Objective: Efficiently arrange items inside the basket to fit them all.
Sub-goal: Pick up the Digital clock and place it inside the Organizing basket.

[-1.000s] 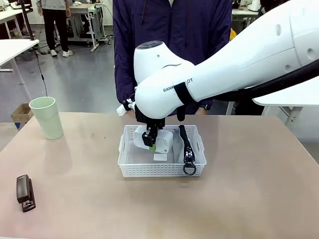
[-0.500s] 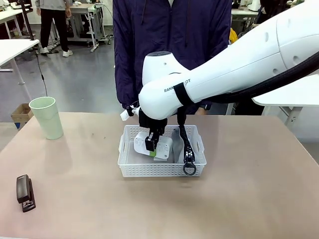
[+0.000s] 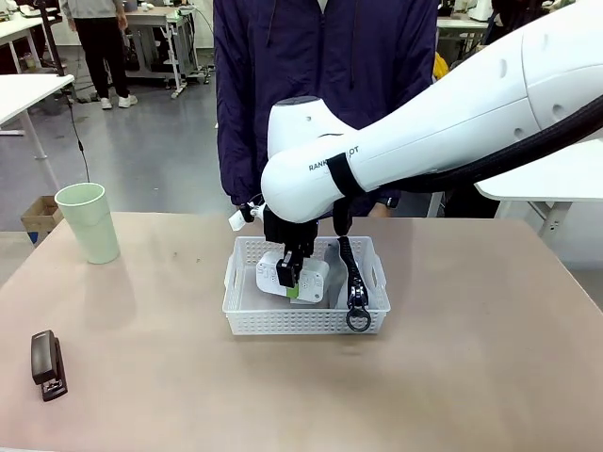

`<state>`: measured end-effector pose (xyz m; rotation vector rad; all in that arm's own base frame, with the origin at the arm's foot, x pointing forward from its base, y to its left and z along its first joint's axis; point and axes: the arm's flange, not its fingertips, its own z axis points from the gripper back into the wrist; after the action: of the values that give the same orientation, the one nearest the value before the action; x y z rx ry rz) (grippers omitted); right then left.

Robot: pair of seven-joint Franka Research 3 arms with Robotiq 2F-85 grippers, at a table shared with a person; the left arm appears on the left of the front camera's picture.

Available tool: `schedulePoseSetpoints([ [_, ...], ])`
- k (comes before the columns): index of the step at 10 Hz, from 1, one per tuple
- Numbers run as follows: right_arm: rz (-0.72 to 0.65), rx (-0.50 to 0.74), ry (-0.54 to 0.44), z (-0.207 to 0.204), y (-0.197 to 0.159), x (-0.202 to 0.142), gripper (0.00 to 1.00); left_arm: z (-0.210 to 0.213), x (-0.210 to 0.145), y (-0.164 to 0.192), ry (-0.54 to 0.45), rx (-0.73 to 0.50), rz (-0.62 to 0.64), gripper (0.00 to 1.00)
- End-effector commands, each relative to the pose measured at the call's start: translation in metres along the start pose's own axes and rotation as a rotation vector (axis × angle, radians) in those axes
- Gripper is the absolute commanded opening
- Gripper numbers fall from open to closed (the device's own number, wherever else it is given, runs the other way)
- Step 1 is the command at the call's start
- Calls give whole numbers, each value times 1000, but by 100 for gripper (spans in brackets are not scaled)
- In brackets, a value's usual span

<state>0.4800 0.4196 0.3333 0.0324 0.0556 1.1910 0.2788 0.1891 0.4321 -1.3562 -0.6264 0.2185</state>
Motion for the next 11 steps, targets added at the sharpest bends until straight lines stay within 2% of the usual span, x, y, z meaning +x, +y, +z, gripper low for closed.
schedulePoseSetpoints([
  [1, 38, 11, 7, 4, -3, 2, 100, 0, -1, -1, -2, -15, -21, 100],
  [5, 35, 19, 8, 4, -4, 1, 100, 0, -1, -1, -2, -15, -21, 100],
  [7, 23, 24, -34, 20, -7, -8, 100, 0, -1, -1, -2, -15, -21, 100],
  [9, -31, 61, -113, 70, 0, -36, 100, 0, -1, -1, -2, -15, -21, 100],
  [10, -103, 97, -163, 107, 4, -67, 100, 0, -1, -1, -2, -15, -21, 100],
  [11, -160, 189, -231, 133, 3, -101, 100, 0, -1, -1, -2, -15, -21, 100],
])
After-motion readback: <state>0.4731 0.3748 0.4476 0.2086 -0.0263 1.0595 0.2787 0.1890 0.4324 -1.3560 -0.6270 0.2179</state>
